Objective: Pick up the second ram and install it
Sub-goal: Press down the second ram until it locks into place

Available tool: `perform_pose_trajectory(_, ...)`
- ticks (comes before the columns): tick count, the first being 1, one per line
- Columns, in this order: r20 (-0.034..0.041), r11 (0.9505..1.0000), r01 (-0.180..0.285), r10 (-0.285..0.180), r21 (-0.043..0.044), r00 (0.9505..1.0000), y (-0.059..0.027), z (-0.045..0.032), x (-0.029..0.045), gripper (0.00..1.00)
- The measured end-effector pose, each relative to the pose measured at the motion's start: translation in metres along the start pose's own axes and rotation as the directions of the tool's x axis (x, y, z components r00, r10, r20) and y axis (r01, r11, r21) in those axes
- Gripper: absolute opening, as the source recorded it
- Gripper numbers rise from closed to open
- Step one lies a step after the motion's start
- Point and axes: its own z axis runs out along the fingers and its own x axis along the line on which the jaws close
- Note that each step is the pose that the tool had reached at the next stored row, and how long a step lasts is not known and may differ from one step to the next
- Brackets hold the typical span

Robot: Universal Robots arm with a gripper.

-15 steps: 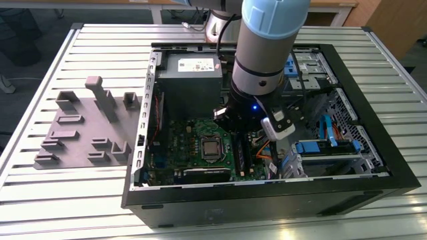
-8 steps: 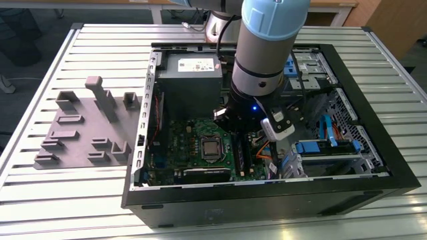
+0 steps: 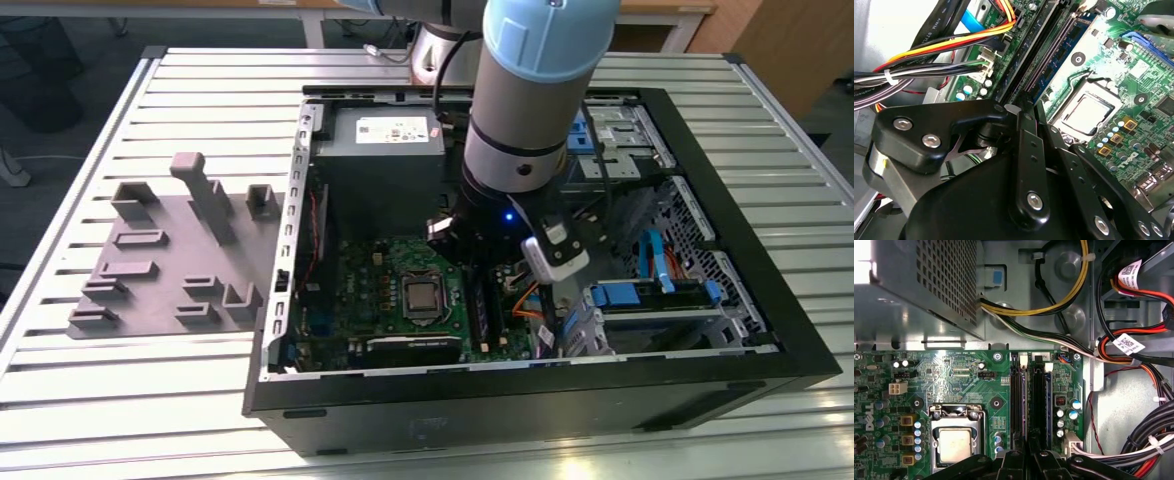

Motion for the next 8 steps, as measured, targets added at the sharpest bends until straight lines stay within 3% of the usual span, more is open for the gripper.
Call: perform_pose_trajectory(8,-0.0004,1.0000,0.000,0.000,-0.0003,1.0000,0.0000,0.0043,0.0000,0.14)
